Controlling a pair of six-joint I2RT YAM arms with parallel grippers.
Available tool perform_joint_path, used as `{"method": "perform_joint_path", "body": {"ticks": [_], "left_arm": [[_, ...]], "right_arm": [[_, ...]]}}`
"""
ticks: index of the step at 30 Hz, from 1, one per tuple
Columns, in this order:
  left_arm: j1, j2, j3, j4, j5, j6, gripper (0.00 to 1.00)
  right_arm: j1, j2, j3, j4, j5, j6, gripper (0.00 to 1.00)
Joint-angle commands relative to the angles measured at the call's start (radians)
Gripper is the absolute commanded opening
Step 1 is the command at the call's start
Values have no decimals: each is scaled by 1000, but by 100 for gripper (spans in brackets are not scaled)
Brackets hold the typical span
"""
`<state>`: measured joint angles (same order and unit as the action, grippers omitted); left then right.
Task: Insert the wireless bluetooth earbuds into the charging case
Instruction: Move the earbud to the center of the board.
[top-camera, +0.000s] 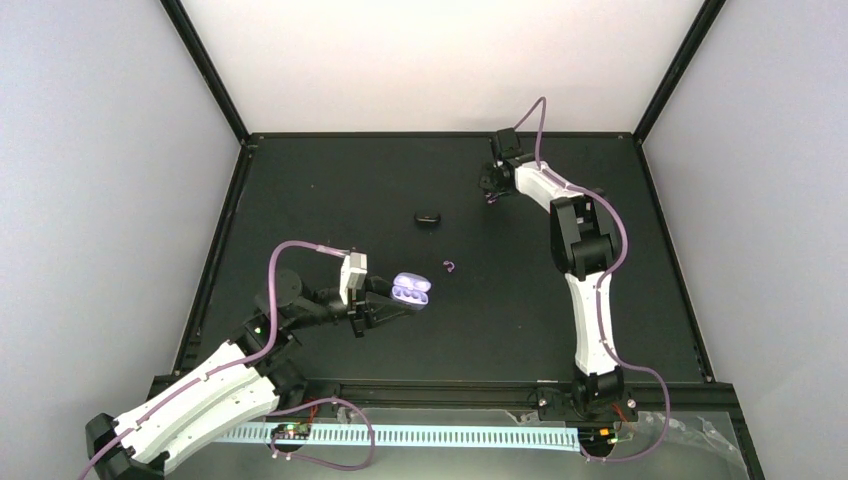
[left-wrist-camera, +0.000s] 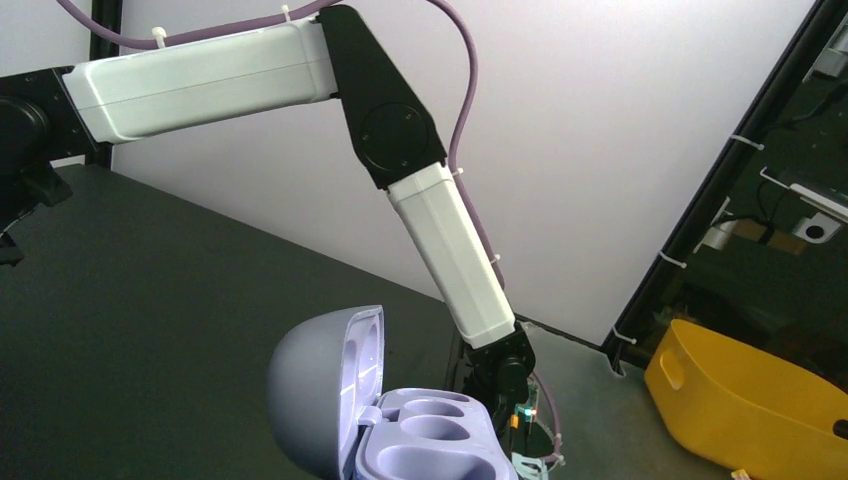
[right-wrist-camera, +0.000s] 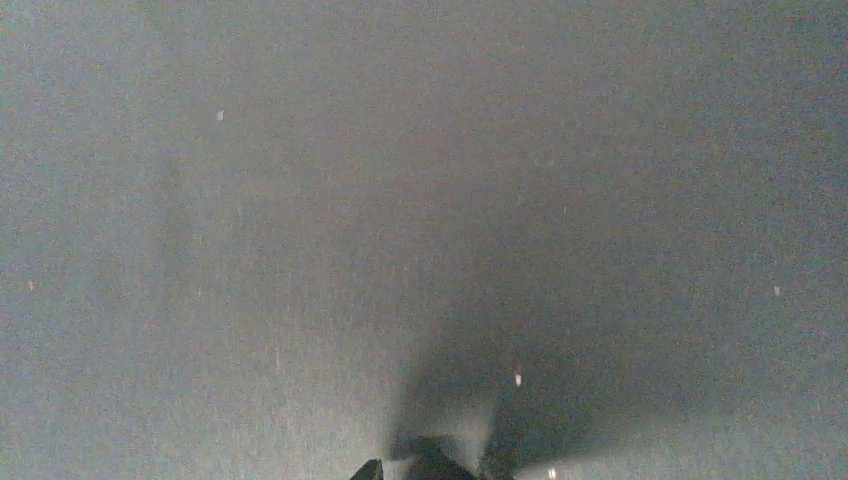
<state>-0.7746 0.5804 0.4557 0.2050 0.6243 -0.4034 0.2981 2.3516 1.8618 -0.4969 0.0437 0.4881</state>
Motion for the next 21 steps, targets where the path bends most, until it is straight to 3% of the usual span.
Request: {"method": "perform_joint_path", "body": {"ticks": [1,10,21], "left_arm": [[-7,-22,9,6,5,5,2],[-8,-64,6,6,23,-9,1],[-15,-70,-7,42,46,-30,2]], "right_arm": [[34,-46,-128,-45,27,-19,21],[92,-160,-330,-7,72,-4,16],[247,-424,-810,157,34,150,15]]}}
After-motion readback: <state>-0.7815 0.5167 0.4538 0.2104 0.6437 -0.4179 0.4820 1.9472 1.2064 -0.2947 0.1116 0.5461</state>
